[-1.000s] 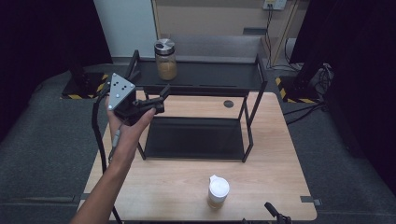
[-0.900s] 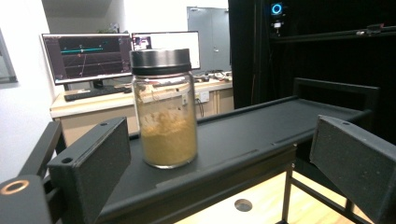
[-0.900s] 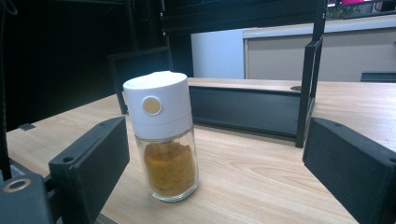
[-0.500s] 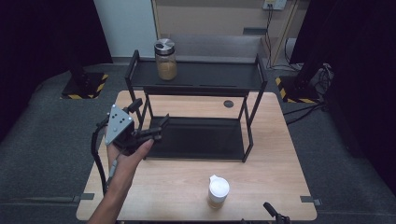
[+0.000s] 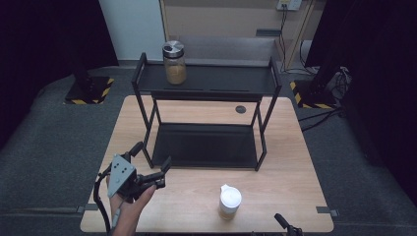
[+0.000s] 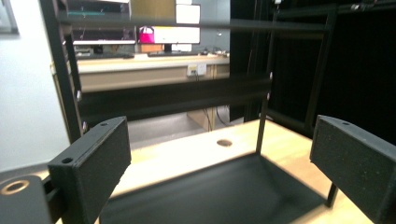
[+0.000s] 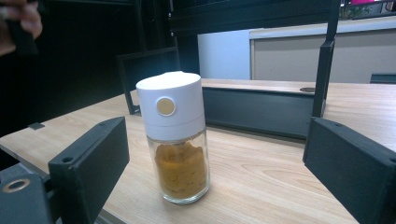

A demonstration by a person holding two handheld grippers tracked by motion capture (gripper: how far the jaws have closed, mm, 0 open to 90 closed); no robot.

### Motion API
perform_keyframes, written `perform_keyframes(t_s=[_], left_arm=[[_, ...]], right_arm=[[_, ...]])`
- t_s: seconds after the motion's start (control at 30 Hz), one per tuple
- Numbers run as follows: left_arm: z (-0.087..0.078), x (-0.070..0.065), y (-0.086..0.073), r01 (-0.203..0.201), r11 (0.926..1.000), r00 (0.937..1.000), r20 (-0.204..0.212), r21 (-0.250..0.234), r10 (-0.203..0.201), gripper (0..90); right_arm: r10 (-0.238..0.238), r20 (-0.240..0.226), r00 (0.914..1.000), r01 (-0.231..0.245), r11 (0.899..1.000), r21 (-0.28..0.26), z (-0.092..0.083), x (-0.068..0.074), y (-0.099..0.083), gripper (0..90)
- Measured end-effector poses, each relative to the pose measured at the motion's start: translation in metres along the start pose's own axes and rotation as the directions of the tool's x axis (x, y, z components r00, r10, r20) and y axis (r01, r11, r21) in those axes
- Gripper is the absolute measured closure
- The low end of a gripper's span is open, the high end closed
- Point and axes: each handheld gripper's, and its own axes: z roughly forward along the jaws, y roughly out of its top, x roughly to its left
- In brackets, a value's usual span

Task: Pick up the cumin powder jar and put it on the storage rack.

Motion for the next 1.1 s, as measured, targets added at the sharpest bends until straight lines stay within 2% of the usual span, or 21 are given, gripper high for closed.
perform_keyframes(t_s=[0.1, 0.2, 0.3, 0.43, 0.5, 0.9, 1.1], left_arm=[[-0.009, -0.001, -0.018, 0.008, 0.9998, 1.0000, 0.003, 0.016, -0.008, 3.6], [-0.017, -0.006, -0.033, 0.012, 0.9996, 0.9997, -0.019, 0.025, -0.012, 3.6], [-0.025, -0.012, -0.046, -0.005, 0.9995, 0.9992, -0.040, 0.030, 0.006, 3.5], [-0.033, -0.014, -0.063, 0.030, 0.9993, 0.9978, -0.060, 0.024, -0.028, 3.6], [-0.036, -0.016, -0.069, 0.022, 0.9993, 0.9975, -0.067, 0.029, -0.020, 3.6], [-0.052, -0.028, -0.090, -0.003, 0.9969, 0.9977, -0.067, 0.079, 0.008, 3.6], [-0.057, -0.029, -0.094, 0.019, 0.9967, 0.9965, -0.082, 0.078, -0.013, 3.7]], right_arm=[[0.003, -0.001, 1.0000, -0.003, 1.000, -0.001, 0.000, 0.001, -0.001, 6.8], [0.000, -0.004, 1.0000, 0.000, 1.000, -0.003, 0.000, 0.001, -0.001, 6.8], [0.001, -0.005, 1.0000, -0.001, 1.000, -0.004, 0.001, 0.001, -0.002, 6.7], [0.004, -0.010, 0.9999, -0.004, 1.000, -0.005, 0.002, 0.001, -0.003, 6.7], [0.007, -0.014, 0.9999, -0.007, 1.000, -0.004, 0.004, 0.000, -0.003, 6.7], [0.015, -0.020, 0.9997, -0.015, 1.000, -0.019, 0.006, -0.001, -0.007, 6.6], [0.015, -0.018, 0.9997, -0.016, 1.000, -0.027, 0.004, -0.001, -0.007, 6.6]])
